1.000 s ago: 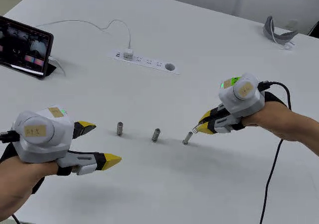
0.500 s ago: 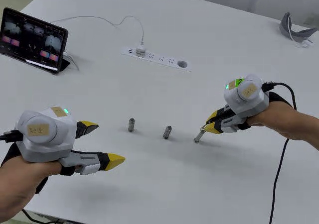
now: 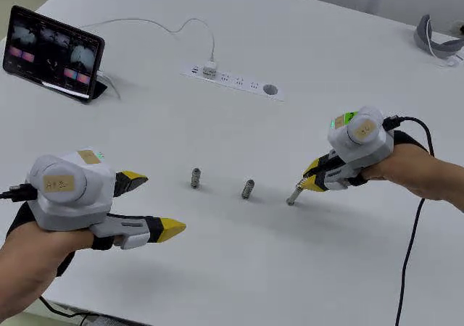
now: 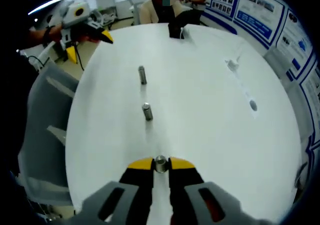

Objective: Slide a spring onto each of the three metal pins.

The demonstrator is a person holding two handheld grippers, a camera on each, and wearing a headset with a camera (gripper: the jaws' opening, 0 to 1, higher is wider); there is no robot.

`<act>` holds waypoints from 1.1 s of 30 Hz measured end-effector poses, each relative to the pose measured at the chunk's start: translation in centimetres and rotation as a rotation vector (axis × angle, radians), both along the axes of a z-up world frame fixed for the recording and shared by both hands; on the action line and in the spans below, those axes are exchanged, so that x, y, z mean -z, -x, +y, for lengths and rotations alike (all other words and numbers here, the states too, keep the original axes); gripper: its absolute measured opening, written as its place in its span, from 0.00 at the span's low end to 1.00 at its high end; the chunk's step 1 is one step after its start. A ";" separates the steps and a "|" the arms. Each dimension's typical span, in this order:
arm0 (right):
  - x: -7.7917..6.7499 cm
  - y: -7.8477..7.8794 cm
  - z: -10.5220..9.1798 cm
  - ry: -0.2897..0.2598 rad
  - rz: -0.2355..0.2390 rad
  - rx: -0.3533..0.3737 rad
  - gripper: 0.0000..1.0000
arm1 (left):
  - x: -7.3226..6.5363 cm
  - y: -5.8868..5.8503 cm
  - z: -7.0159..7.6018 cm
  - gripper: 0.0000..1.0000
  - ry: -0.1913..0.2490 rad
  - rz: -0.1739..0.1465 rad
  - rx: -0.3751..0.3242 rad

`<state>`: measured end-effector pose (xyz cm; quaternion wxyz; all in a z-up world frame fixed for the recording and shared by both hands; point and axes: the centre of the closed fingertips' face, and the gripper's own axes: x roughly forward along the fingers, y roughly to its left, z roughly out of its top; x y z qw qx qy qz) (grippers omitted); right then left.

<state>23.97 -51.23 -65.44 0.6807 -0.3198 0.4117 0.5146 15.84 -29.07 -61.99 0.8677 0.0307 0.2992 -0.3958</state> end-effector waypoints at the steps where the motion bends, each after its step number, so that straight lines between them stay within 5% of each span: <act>1: 0.1 0.0 -0.1 0.005 -0.001 -0.001 0.13 | 0.0 0.0 -0.1 0.68 0.001 0.000 0.001; 33: 3.3 -0.1 -0.1 0.062 0.021 -0.047 0.13 | -0.2 0.3 0.3 0.68 0.000 0.003 -0.006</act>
